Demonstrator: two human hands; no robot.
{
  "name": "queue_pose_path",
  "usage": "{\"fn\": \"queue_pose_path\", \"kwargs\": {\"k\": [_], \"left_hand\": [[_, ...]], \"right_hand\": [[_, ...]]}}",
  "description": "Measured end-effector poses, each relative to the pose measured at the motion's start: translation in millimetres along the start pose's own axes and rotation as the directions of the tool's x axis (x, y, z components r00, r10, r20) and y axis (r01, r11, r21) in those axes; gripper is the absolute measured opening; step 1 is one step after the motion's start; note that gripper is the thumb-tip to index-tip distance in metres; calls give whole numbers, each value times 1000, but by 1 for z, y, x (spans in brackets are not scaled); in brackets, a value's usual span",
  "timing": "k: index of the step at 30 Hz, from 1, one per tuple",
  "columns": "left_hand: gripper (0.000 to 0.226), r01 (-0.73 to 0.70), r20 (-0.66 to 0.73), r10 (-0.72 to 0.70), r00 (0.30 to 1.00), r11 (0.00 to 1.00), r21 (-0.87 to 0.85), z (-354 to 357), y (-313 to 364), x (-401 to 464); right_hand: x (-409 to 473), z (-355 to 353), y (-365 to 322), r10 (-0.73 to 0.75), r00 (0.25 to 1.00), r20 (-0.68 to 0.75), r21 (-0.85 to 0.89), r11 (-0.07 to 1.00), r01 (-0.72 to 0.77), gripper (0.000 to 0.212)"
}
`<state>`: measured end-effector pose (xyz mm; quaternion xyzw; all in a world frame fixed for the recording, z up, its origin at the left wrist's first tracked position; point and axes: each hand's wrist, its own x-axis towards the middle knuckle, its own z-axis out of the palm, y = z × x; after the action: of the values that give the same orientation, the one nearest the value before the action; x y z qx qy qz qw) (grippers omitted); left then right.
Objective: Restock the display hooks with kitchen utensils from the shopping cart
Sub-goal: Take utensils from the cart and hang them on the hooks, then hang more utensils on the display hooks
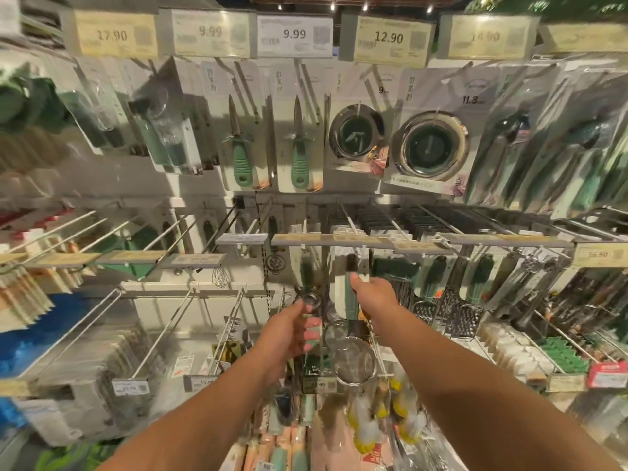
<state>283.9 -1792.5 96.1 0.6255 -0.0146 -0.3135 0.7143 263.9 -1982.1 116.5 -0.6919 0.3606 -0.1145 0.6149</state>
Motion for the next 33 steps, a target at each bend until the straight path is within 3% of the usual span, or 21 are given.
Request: {"fn": "queue_pose_path", "kwargs": {"k": [9, 14, 18, 21, 26, 30, 33], "left_hand": [[21, -35, -94, 38, 995, 999, 31, -8, 4, 10], [37, -116, -135, 126, 983, 990, 80, -4, 7, 8], [25, -137, -155, 148, 977, 987, 81, -2, 4, 6], [29, -151, -133, 173, 976, 975, 161, 1, 4, 4], [16, -165, -64, 186, 980, 955, 248, 8, 5, -8], [14, -169, 22, 172, 985, 929, 330, 14, -2, -17], [14, -166, 83, 145, 986, 910, 380, 25, -12, -23]], "right_hand": [[8, 4, 9, 126, 992, 29, -74, 990, -123, 75], [-1, 6, 10, 138, 987, 86, -29, 990, -136, 52], [-19, 5, 5, 108, 984, 140, 4, 994, -110, 33], [-35, 2, 6, 50, 983, 176, 53, 997, -60, 27], [-66, -12, 14, -3, 992, 128, 53, 999, -4, 30], [-105, -34, 30, 17, 999, 43, 98, 995, -21, 16], [-129, -51, 48, 27, 999, -30, 121, 992, -23, 26]]}}
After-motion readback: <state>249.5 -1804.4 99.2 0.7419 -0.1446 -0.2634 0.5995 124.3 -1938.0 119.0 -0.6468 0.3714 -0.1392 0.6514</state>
